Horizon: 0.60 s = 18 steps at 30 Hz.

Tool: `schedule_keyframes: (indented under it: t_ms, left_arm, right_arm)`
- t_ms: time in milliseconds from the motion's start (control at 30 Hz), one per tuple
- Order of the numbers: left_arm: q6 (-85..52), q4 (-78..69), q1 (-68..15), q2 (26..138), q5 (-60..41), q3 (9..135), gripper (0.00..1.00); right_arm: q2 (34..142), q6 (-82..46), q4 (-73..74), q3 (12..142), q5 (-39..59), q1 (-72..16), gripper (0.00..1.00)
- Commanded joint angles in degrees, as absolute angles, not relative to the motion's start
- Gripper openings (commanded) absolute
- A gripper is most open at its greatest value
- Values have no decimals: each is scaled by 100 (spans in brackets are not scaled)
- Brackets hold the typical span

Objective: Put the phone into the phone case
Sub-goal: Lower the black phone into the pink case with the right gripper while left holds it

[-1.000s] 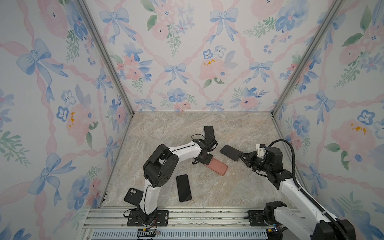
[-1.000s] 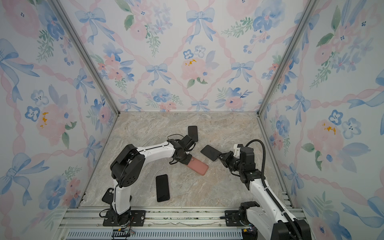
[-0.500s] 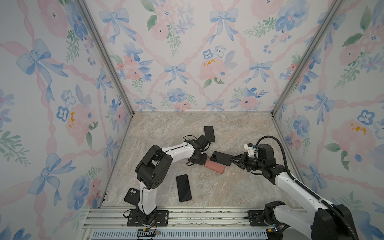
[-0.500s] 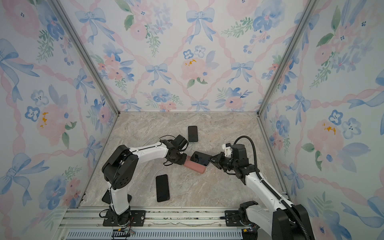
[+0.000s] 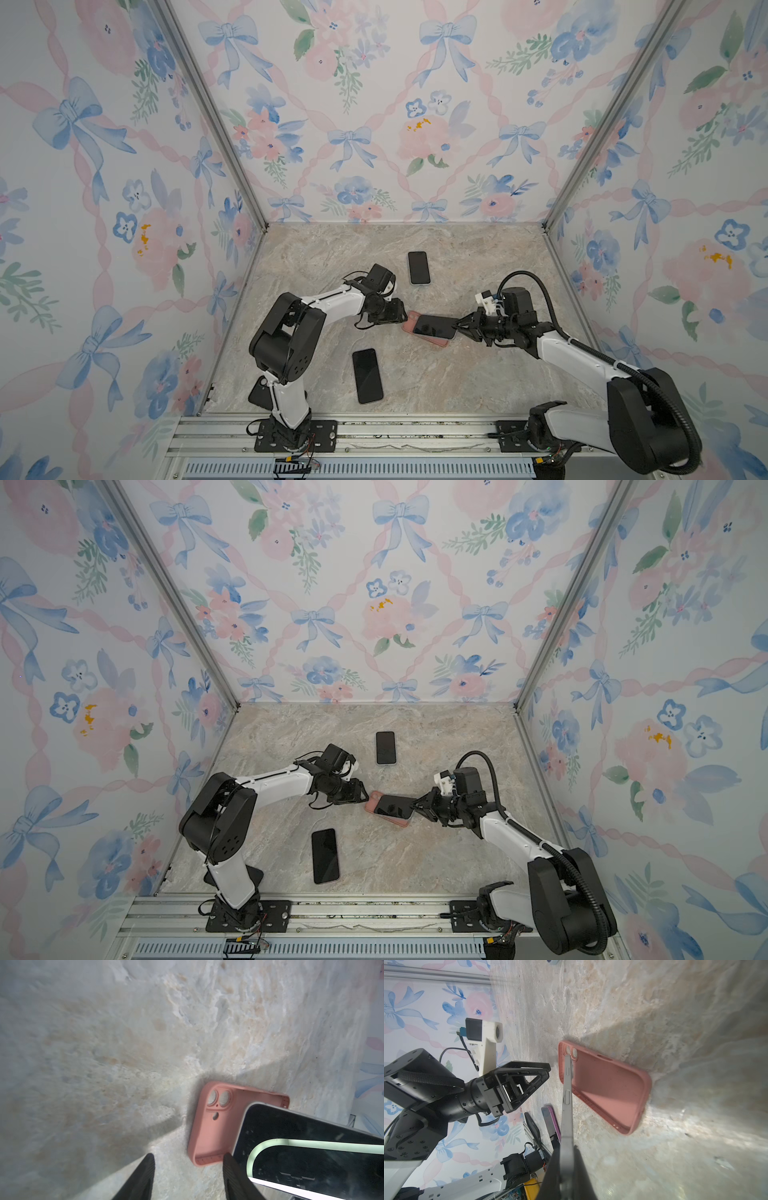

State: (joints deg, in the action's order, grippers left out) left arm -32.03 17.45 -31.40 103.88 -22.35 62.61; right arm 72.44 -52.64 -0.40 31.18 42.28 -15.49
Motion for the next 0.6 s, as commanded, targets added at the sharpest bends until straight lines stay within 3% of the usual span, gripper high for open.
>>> schedule_keyframes:
  t_ms: [0,567]
  left_arm:
    - [-3288,1456,-3122,10518,-2669,6249,55]
    - [-3309,1250,-3100,10803,-2934,6284,56]
  right_arm:
    - [7310,-5081,177,3379,4432,-1569,0]
    - [7848,-4838,94,3476,4509,-1400,0]
